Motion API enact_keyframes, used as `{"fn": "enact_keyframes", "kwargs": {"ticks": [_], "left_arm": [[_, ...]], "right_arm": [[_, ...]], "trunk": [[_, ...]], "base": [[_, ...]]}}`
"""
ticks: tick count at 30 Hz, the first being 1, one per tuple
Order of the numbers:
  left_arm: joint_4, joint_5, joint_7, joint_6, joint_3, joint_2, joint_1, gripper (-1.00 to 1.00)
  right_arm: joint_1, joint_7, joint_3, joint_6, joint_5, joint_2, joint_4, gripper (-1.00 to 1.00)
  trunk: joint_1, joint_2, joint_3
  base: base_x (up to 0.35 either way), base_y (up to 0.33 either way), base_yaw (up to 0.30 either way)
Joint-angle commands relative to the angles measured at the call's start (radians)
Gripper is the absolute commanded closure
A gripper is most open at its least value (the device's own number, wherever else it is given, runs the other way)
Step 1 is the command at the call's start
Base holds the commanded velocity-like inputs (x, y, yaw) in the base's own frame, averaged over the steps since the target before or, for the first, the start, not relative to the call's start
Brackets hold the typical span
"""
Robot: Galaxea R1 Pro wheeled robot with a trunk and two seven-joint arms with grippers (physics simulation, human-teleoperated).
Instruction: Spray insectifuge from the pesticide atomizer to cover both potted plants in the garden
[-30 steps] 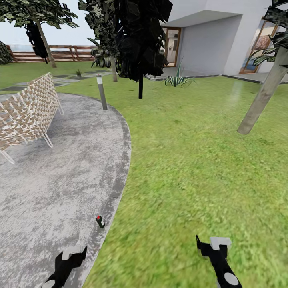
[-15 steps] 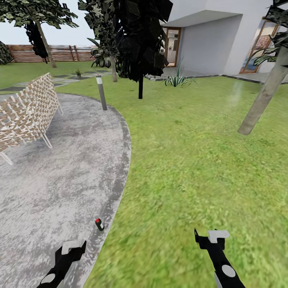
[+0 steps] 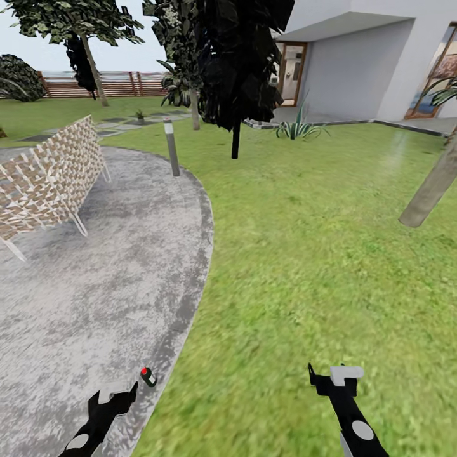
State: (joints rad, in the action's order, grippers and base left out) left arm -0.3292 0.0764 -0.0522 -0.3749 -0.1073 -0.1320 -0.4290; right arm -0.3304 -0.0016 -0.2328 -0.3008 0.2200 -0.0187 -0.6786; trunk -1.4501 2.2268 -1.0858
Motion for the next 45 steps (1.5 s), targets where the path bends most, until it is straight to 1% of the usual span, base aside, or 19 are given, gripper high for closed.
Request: {"fn": "enact_keyframes", "kwargs": {"ticks": [1,13,26,45], "left_arm": [[0.001,0.008,-0.005,-0.002,-0.002,0.0,-0.001,-1.0],[0.002,0.009,-0.005,-0.007,-0.003,0.001,-0.001,-1.0],[0.008,0.013,-0.003,-0.017,-0.004,0.002,0.001,-1.0],[0.01,0.013,-0.006,-0.033,-0.003,-0.011,0.003,-1.0]], "right_arm": [[0.0,0.0,-0.003,-0.005,0.01,0.0,0.001,-1.0],[0.001,-0.002,-0.004,-0.008,0.009,0.001,0.011,-1.0],[0.001,-0.003,-0.003,-0.008,0.01,0.002,0.012,-1.0],[0.001,-0.002,-0.005,-0.008,0.01,0.0,0.011,-1.0]], "trunk": [[0.0,0.0,-0.001],[0.0,0.0,-0.001],[0.0,0.0,-0.013],[0.0,0.0,-0.015]], "base": [[0.284,-0.209,0.014],[0.284,-0.21,0.006],[0.28,-0.206,0.166],[0.026,-0.019,0.013]]}}
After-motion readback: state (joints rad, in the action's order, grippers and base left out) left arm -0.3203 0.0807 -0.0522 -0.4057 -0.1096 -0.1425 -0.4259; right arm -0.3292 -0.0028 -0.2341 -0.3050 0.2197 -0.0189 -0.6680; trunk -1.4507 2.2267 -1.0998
